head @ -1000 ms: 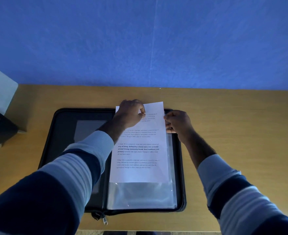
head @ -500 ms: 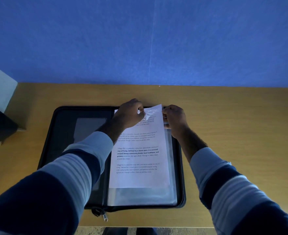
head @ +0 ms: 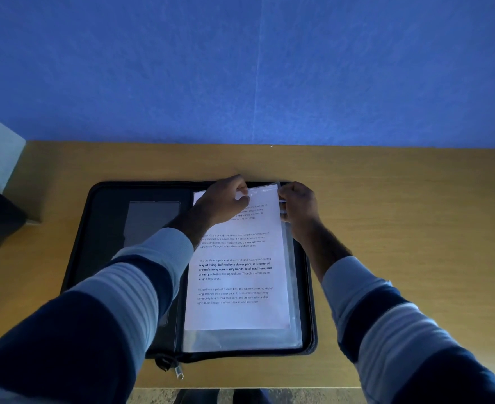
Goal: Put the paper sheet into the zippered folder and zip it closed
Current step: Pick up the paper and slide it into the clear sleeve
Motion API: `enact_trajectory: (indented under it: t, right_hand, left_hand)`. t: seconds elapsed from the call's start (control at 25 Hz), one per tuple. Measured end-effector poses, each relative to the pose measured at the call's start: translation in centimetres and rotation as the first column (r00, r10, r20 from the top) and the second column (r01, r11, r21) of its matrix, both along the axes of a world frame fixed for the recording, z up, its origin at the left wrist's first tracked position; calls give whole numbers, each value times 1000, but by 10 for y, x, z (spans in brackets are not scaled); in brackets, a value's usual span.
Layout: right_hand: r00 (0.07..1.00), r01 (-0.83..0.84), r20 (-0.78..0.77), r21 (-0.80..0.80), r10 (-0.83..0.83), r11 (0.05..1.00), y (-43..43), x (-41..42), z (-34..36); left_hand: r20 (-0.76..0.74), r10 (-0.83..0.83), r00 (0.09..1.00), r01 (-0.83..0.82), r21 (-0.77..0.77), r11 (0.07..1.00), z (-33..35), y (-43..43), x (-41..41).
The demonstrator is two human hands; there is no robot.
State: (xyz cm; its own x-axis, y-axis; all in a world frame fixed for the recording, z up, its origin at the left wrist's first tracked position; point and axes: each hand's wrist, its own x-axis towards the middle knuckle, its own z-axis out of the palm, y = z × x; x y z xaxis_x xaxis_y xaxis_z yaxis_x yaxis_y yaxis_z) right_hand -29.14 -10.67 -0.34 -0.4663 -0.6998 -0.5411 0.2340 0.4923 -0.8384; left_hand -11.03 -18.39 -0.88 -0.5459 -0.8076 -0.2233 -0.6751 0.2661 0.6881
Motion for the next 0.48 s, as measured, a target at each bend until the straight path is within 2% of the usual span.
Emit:
enact_trajectory:
  t: [0.16,0.28,0.48]
  right_hand:
    - [997,62,40,2,-62,998,-2,5,0]
    - [994,85,69,-11,-85,996,-4,9,1]
    - [992,122,33,-12,-122,992,-4,12,1]
  left_hand:
    - [-20,-11,1000,10,-80,997,1,5,1]
    - [-6,-9,1000,8,-48,999,1,4,1]
    - [1,20,1000,-20,25,999,4,8,0]
